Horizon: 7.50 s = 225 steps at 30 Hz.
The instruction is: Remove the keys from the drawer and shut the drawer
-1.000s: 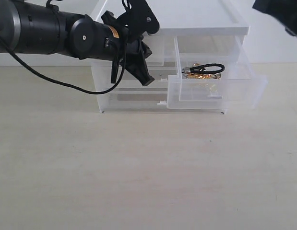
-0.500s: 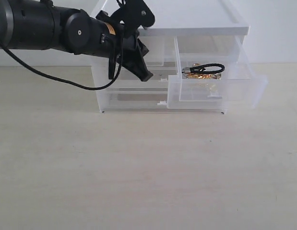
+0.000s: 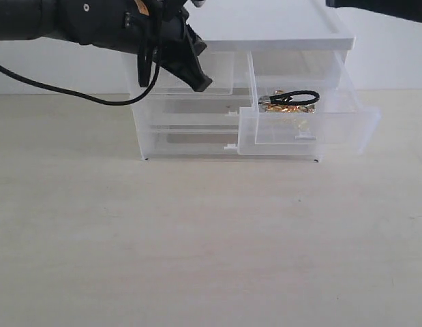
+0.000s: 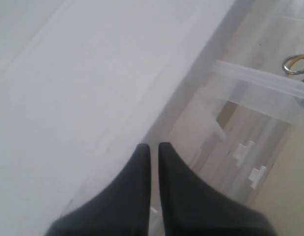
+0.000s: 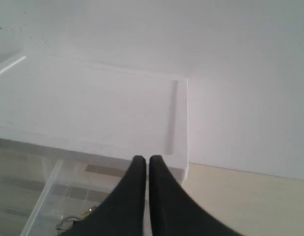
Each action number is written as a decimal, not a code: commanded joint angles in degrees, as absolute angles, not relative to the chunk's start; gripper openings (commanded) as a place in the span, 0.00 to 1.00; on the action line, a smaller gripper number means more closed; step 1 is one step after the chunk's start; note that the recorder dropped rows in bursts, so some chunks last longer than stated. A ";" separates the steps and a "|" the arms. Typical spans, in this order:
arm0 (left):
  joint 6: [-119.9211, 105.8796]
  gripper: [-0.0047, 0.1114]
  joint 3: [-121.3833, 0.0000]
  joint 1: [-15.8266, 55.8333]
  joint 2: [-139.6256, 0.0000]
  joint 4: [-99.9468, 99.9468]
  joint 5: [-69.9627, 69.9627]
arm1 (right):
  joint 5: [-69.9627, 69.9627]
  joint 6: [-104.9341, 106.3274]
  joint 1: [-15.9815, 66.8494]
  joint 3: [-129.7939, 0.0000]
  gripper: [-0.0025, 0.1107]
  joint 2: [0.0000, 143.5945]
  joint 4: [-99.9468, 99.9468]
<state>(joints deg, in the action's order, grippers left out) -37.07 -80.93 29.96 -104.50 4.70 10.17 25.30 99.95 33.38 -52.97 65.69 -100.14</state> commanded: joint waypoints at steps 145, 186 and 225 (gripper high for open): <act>-27.80 0.08 -81.29 29.70 -83.70 -1.57 37.55 | -69.96 13.03 20.68 -106.85 0.21 112.54 1.04; -27.80 0.08 -81.29 29.70 -83.70 -1.57 36.02 | -69.96 19.51 20.68 -109.84 0.02 118.42 -0.73; -25.99 0.08 -81.29 29.70 -83.70 -1.57 36.06 | -69.96 16.74 20.68 -102.50 0.02 92.39 -2.18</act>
